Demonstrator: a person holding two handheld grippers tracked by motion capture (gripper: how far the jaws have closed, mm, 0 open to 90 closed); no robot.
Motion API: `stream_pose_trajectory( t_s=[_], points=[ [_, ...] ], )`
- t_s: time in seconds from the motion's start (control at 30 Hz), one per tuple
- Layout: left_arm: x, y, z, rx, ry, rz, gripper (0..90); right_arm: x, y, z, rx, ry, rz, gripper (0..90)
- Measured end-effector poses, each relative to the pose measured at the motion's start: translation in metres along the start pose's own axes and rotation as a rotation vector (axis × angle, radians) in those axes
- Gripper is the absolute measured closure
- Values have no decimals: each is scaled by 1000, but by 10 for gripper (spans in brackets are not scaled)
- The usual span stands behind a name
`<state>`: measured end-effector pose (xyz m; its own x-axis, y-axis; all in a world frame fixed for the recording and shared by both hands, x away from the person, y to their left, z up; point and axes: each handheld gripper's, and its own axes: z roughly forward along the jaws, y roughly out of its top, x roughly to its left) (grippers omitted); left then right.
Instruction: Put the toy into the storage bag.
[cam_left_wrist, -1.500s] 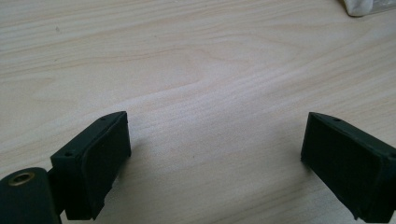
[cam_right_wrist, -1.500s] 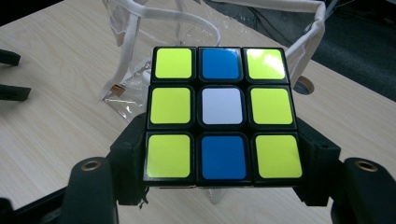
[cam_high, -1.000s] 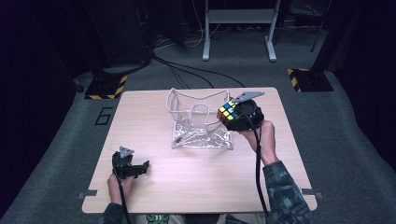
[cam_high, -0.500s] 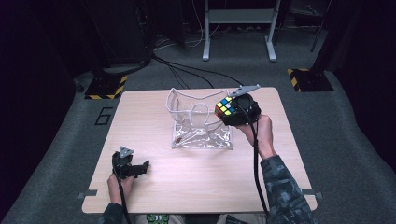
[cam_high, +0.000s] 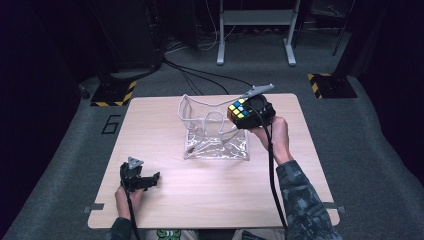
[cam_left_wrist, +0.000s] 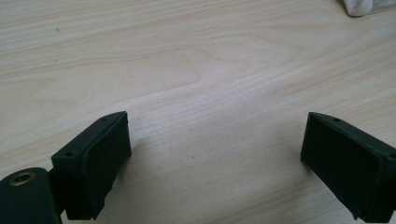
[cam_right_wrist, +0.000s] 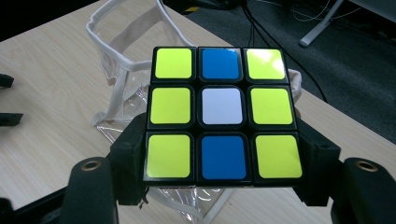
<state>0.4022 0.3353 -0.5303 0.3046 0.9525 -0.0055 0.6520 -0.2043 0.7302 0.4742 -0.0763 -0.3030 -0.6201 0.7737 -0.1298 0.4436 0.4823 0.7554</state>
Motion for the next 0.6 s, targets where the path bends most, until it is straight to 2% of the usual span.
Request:
stream_pose_trajectory(
  t_s=[0.07, 0.13, 0.27, 0.6],
  points=[
    [0, 0, 0, -1, 0, 0, 82, 1, 3, 1, 4, 1, 12, 333],
    [0, 0, 0, 0, -2, -1, 82, -1, 7, 2, 5, 2, -10, 334],
    [0, 0, 0, 0, -4, -3, 82, 0, 15, 5, 7, 4, -19, 334],
    [0, 0, 0, -1, 0, 0, 83, 3, 28, 22, 24, 16, 2, 333]
  ],
)
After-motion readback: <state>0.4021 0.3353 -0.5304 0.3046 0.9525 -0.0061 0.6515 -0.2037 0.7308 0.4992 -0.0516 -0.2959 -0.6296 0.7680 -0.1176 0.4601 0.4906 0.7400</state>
